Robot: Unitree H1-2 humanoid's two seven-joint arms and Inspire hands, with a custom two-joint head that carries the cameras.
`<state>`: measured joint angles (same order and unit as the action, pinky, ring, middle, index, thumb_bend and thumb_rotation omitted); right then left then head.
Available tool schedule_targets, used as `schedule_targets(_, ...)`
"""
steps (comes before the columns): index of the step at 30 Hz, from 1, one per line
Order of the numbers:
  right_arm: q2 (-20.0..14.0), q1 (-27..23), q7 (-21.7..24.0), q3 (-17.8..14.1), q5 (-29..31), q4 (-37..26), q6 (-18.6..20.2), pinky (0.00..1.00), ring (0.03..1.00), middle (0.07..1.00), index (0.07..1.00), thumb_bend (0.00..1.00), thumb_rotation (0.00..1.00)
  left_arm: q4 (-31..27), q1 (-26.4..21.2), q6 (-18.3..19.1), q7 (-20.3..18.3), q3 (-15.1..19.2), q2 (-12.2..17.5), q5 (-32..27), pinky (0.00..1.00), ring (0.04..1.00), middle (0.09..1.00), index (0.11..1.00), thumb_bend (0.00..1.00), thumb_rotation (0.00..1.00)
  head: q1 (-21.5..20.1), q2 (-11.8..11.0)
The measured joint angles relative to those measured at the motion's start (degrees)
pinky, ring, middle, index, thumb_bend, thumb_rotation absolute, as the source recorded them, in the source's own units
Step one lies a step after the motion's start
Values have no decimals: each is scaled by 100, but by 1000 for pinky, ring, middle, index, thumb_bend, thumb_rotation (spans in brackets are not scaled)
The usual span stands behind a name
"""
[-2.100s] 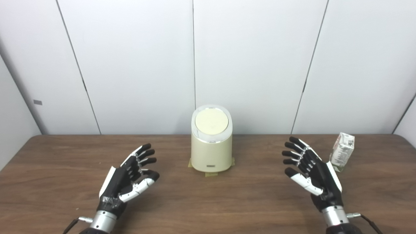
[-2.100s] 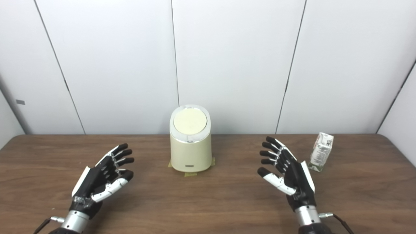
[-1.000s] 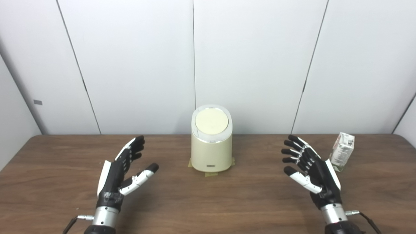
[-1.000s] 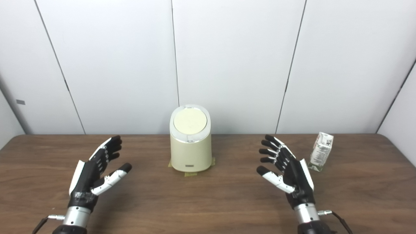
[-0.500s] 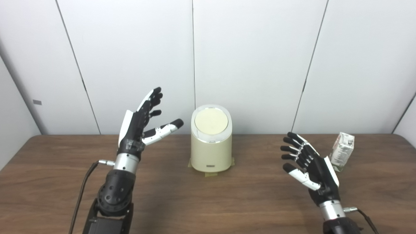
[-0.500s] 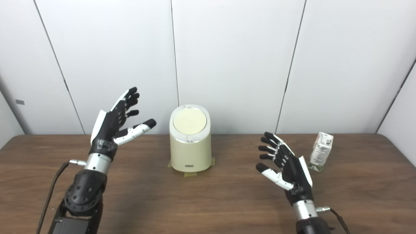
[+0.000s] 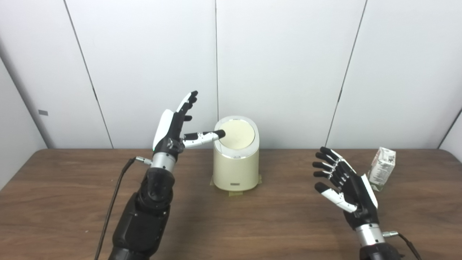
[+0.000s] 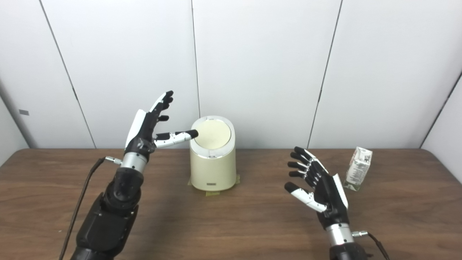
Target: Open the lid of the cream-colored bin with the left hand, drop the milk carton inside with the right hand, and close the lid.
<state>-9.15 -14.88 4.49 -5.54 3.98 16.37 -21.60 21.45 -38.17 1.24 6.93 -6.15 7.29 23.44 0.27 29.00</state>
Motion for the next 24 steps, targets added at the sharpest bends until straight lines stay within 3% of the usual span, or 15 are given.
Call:
schedule_targets(8,26,14,-14,51,-44,-33,66,639,757,820,840,683,466,459,-171,9,183,-276,19,386,779,912,947,950,981,269,-18,9)
schedule_targets(24,26,-3,17,151,-7,-35,73,626,748,813,835,716,516,578,-240,214,179,-698,-22,676,777,916,945,962,989,283,-106,-26)
